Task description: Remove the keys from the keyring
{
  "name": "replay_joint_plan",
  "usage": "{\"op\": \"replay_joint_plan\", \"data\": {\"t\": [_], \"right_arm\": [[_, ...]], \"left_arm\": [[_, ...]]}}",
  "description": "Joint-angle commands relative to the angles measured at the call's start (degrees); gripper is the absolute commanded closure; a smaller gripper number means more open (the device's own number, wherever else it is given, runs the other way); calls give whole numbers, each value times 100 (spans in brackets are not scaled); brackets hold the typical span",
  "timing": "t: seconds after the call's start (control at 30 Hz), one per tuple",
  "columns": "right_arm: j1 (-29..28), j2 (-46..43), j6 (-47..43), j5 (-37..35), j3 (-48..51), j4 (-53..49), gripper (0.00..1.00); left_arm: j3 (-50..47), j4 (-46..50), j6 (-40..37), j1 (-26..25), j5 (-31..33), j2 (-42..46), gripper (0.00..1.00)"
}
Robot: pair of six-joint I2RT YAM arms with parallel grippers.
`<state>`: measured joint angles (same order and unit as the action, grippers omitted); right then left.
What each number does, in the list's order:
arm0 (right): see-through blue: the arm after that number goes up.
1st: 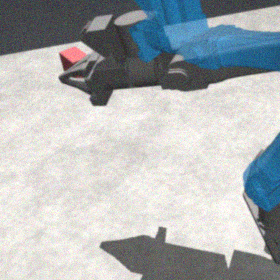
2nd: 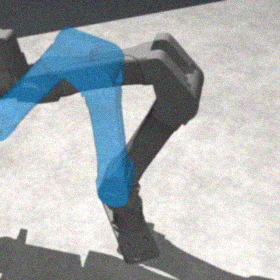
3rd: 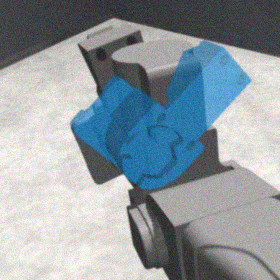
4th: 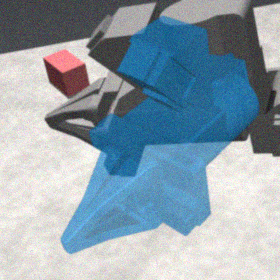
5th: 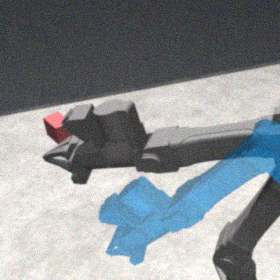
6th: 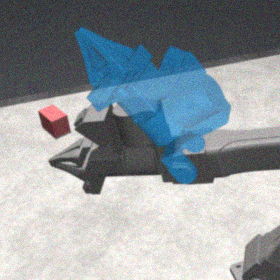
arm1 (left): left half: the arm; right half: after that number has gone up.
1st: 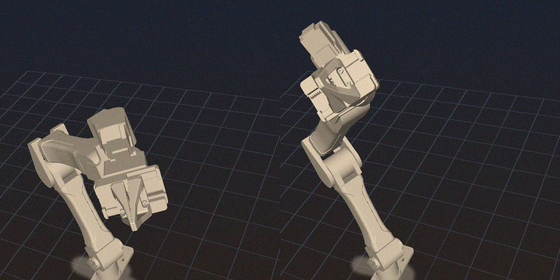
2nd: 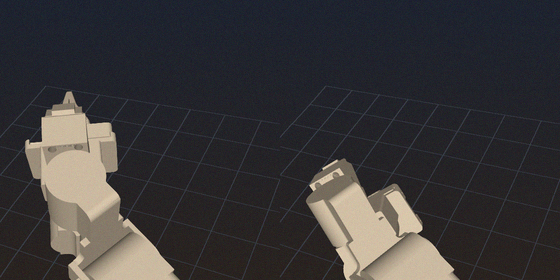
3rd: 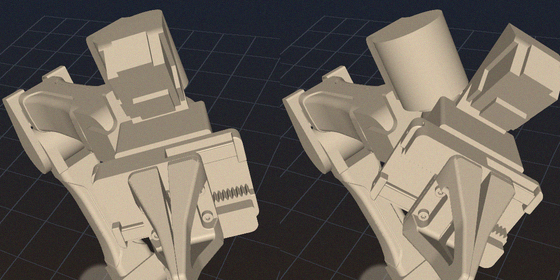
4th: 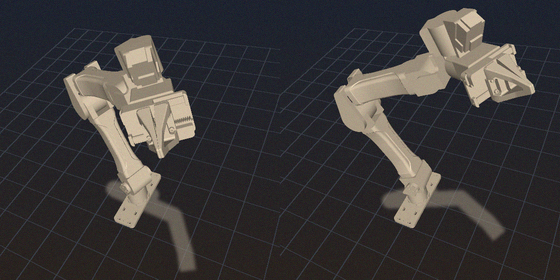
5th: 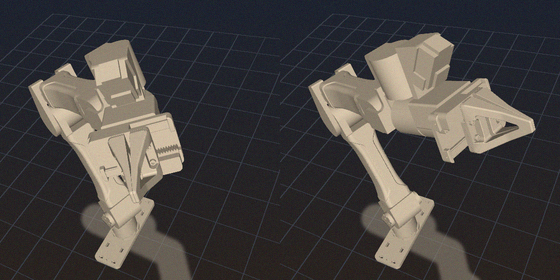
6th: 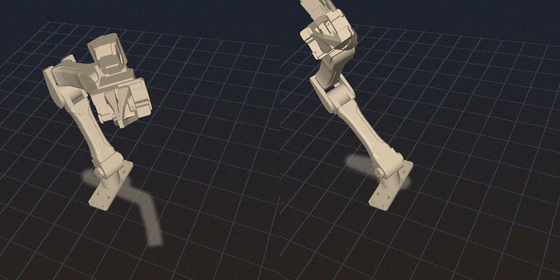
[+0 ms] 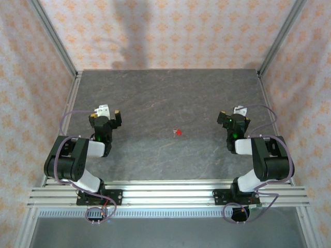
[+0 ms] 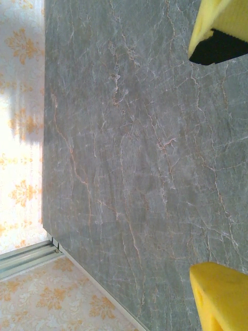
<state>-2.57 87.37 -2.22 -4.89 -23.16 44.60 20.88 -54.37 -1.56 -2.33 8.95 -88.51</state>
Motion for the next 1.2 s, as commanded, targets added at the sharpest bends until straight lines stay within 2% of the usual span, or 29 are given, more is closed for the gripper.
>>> {"op": "replay_joint_plan", "data": {"t": [0.0, 0.67, 0.77, 0.87, 0.93, 1.0, 1.07, 1.13, 1.17], "right_arm": [[9, -1, -64, 3, -95, 5, 1], [11, -28, -60, -38, -81, 31, 1], [13, -462, 8, -173, -414, -903, 1], [11, -868, 23, -207, -745, -1740, 1], [11, -1155, 282, -358, -913, -2200, 1], [11, -1528, 508, -217, -1007, -2490, 1], [11, -1910, 1191, -350, -1204, -3119, 1], [15, -2379, 2669, -961, -1577, -4449, 1], [69, -2508, 2979, -832, -1688, -4759, 1]], "left_arm": [[-14, 49, -99, -40, -44, 66, 0], [45, 168, -13, 53, -108, 102, 0], [100, 714, 7, 18, 23, 602, 0], [424, 1709, 104, 0, 351, 1184, 0], [734, 2458, 384, -5, 573, 1492, 0], [1048, 3116, 725, 13, 502, 1737, 0], [1258, 3568, 1393, 64, 138, 1987, 0], [1328, 3911, 2572, 144, -114, 2210, 0], [1272, 3769, 2939, 214, -491, 2285, 0]]}}
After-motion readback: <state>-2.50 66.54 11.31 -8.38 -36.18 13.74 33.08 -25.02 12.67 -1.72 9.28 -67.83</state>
